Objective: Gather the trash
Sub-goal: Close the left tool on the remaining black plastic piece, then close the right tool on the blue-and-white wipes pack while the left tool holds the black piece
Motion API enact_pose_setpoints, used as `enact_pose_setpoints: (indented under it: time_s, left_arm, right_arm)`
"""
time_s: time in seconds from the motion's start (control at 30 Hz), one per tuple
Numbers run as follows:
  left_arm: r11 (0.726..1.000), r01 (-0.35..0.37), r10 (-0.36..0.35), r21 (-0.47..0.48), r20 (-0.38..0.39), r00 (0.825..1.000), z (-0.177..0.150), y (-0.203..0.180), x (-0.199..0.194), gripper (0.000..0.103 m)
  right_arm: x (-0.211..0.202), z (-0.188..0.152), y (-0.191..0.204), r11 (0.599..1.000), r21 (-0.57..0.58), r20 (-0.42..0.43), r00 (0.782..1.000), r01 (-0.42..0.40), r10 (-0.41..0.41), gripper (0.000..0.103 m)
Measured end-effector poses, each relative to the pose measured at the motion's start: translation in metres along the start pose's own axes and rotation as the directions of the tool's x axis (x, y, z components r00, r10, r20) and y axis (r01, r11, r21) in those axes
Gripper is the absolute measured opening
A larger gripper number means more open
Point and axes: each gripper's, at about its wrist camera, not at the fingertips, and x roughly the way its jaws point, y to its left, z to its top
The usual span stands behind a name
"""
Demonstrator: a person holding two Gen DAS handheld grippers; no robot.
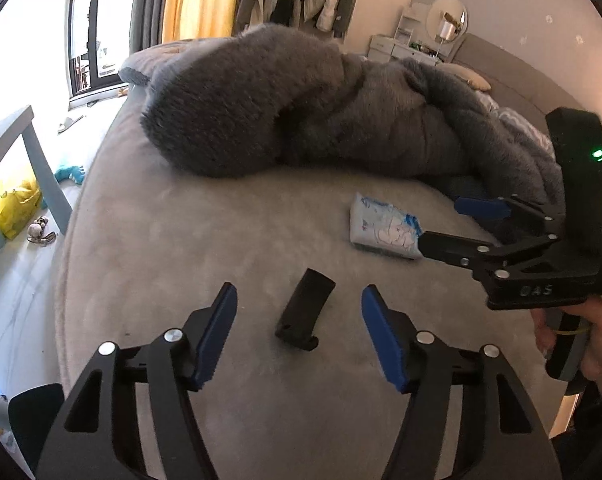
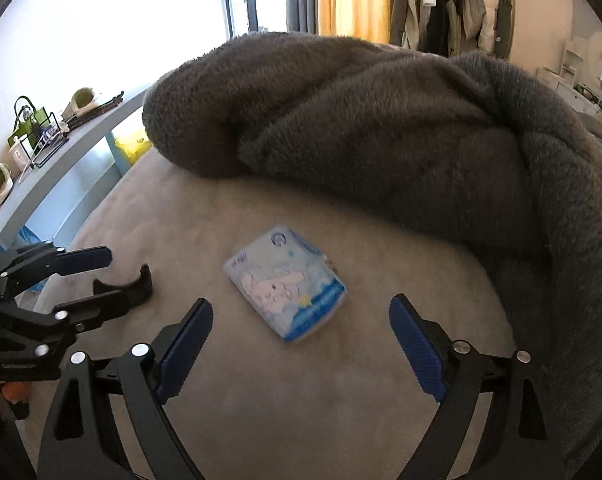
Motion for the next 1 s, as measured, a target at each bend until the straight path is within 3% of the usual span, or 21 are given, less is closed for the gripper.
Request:
enact_pose_setpoints:
  time_s: [0.17, 0.43, 0.6, 1.0]
  left_arm:
    - [1.000, -0.019, 0.020, 0.008, -0.043, 0.999, -0.004, -0.004, 0.017, 0.054]
    - [1.000, -0.030, 0.029, -0.007, -0.050, 0.998, -0.002, -0.003, 0.030, 0.042]
    - [0.999, -0.029, 0.027, -0.044, -0.046, 0.999, 0.000, 0.003, 0.033, 0.025]
    - [0.996, -0.002, 0.003, -0.091, 0.011, 1.000, 0.003, 0.020, 0.009, 0.023]
  right_arm:
    - [0.005, -0.004, -0.010, 1.000, 0.004, -0.018, 1.000, -0.011, 0.012, 0.091]
    - [0.014, -0.007, -0.016, 0.999, 0.014, -0.036, 0.999, -0.033, 0.034, 0.091]
    - [0.016, -0.004, -0.018, 0.998, 0.023, -0.026, 0.998, -0.051, 0.051, 0.091]
    - [0.030, 0.002, -0.001, 0.998, 0.000, -0.037, 0.998, -0.059, 0.059, 0.091]
